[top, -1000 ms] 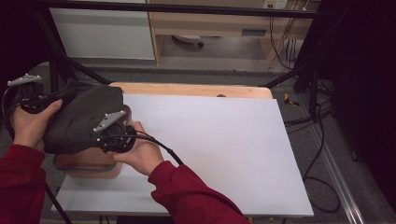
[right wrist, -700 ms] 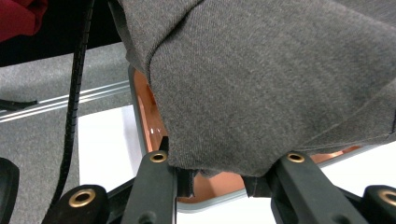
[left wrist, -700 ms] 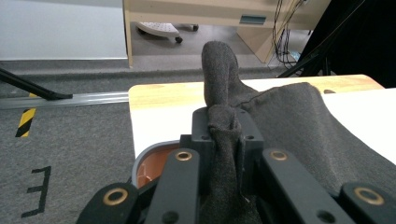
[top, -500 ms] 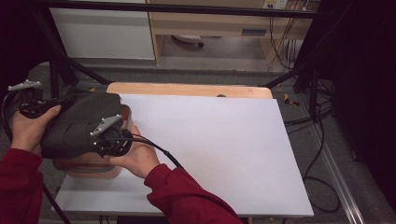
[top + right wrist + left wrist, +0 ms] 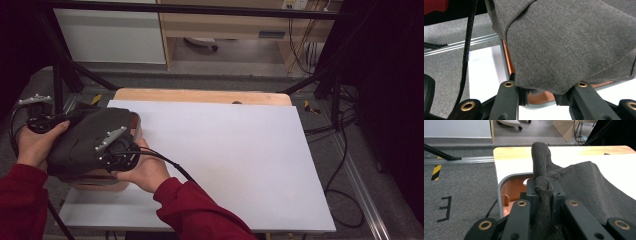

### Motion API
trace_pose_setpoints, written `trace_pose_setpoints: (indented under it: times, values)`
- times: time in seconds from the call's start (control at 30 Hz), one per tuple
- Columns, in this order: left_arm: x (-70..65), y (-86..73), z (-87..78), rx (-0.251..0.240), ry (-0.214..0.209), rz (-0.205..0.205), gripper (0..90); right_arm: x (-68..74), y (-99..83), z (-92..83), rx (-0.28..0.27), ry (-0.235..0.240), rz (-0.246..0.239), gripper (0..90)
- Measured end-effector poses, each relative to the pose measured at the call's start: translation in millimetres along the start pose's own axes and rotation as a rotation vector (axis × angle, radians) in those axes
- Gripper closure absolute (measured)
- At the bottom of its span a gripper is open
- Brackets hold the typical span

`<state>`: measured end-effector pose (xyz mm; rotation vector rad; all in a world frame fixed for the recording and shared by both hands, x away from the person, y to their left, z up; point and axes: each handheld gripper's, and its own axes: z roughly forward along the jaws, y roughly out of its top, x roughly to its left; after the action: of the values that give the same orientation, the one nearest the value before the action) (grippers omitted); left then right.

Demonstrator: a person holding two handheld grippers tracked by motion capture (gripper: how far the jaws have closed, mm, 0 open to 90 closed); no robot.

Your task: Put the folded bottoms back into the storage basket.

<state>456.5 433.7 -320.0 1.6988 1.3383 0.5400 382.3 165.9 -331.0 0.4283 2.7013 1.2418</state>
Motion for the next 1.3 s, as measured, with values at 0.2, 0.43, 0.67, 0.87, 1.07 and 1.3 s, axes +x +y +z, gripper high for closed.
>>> trace_pose_setpoints:
  times: [0.2, 0.43, 0.67, 0.87, 1.07, 1.3]
  values:
    - [-0.4, -0.9, 3.7, 0.019, -0.006, 0.002, 81.1, -0.3, -0.3, -0.1, 0.015, 0.003, -0.001, 69.4]
    - [-1.1, -4.8, 9.7, 0.033, -0.001, 0.003, 81.1, -2.5, -0.9, 0.5, 0.044, 0.001, 0.001, 69.3]
    - [2.2, -9.8, 13.7, 0.050, -0.001, -0.008, 80.8, -3.3, -1.8, 3.5, 0.058, 0.003, 0.002, 69.2]
    - [1.7, -10.1, 14.3, 0.054, 0.002, -0.001, 80.7, -3.4, -2.2, 5.2, 0.065, 0.001, -0.001, 69.2]
    - [1.5, -10.4, 15.3, 0.066, 0.015, 0.010, 80.7, -2.9, -2.0, 7.3, 0.065, -0.004, 0.004, 69.2]
    - [0.6, -10.9, 21.3, 0.083, 0.027, 0.034, 80.6, -5.4, -2.3, 9.0, 0.079, -0.006, -0.005, 69.1]
